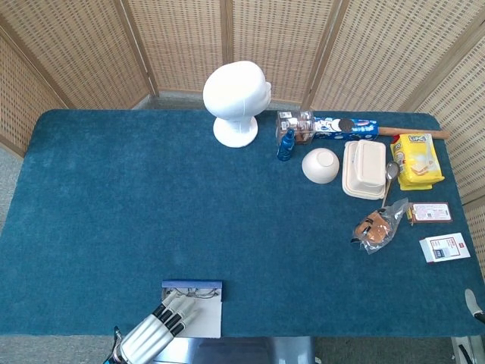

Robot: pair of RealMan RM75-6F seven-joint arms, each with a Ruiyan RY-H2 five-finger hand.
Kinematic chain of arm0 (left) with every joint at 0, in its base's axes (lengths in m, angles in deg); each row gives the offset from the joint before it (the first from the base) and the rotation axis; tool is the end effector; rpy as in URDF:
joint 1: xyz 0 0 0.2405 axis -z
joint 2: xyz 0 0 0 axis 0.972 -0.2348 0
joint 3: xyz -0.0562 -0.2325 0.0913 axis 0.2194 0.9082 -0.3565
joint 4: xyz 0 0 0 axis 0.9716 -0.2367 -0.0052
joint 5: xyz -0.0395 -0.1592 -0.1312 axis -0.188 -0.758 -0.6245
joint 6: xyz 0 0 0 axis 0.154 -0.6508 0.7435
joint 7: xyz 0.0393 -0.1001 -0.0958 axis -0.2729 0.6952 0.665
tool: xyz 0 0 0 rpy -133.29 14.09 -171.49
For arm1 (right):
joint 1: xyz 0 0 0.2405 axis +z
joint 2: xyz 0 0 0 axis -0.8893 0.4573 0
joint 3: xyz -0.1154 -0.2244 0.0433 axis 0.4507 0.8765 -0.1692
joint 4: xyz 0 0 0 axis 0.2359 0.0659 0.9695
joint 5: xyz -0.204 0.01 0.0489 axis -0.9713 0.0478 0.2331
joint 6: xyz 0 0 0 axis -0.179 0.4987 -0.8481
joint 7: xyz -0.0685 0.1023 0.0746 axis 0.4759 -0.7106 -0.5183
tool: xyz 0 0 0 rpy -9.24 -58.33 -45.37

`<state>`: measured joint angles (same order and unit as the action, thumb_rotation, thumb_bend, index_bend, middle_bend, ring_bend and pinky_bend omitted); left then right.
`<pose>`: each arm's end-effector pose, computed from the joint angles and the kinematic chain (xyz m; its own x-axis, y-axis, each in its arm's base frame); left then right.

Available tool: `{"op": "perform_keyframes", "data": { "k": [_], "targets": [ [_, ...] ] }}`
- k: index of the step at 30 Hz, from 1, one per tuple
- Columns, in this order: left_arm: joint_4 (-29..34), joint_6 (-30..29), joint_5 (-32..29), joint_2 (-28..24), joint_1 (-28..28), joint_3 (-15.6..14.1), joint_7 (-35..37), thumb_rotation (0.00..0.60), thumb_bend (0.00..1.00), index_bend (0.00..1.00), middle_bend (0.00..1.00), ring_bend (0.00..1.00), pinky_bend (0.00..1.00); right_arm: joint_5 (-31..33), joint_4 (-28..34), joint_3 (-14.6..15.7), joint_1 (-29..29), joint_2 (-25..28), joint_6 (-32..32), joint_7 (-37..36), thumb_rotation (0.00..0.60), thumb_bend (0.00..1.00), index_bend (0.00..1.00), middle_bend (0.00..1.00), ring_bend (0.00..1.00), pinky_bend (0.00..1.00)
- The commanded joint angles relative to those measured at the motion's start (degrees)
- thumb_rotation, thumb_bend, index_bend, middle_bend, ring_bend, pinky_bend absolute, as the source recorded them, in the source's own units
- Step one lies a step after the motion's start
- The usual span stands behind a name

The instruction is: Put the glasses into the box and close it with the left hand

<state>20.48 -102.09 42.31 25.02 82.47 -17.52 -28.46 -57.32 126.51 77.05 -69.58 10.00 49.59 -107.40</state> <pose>-0.2144 0.0687 -0.0557 0.7605 -0.0102 0.6493 0.4463 -0.7181 -0.5340 -0.3854 -0.1033 0.2085 0.2968 0.1730 0.9391 -0.9532 -0.0059 0.3023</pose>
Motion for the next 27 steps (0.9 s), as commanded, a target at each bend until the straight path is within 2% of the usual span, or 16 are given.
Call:
{"op": "perform_keyframes", "data": {
  "k": [1,7,10,15,23,27],
  "targets": [
    [-0.36,-0.78,0.59,0.29,0.01,0.11,0.9,0.568,0.29,0.02,0.0,0.0,0.0,0.1,-0.19,-0.02,-0.03,-0.09,-0.04,-0.11,0.583,0.39,0.04,0.16,0.12,0.28],
    [-1.36,-0.89,-0.13,1.43,-0.06,0.87,2.96,0.568,0.29,0.09,0.05,0.0,0.0,0.33,-0.97,-0.06,-0.18,-0.35,-0.06,-0.58,0.58,0.39,0.04,0.16,0.12,0.29],
    [-1.21,-0.79,-0.5,1.76,0.02,1.2,3.71,0.593,0.29,0.12,0.06,0.0,0.0,0.59,-1.18,-0.15,-0.34,-0.35,-0.03,-0.84,0.583,0.39,0.04,0.16,0.12,0.29],
    [-0.68,-0.63,-1.05,2.06,0.2,1.64,4.84,0.6,0.29,0.17,0.1,0.01,0.04,1.04,-1.39,-0.29,-0.63,-0.36,0.02,-1.04,0.583,0.39,0.04,0.16,0.12,0.29],
    [0.5,-0.16,-1.74,2.27,0.74,2.18,6.43,0.6,0.36,0.31,0.16,0.06,0.09,1.4,-1.6,-0.37,-0.8,-0.46,-0.3,-1.27,0.591,0.39,0.05,0.16,0.12,0.3],
    [0.93,-0.06,-2.13,2.21,0.86,2.33,7.07,0.6,0.39,0.34,0.17,0.07,0.11,1.49,-1.52,-0.36,-0.89,-0.33,-0.41,-1.26,0.59,0.39,0.05,0.16,0.12,0.3]
  ]
}}
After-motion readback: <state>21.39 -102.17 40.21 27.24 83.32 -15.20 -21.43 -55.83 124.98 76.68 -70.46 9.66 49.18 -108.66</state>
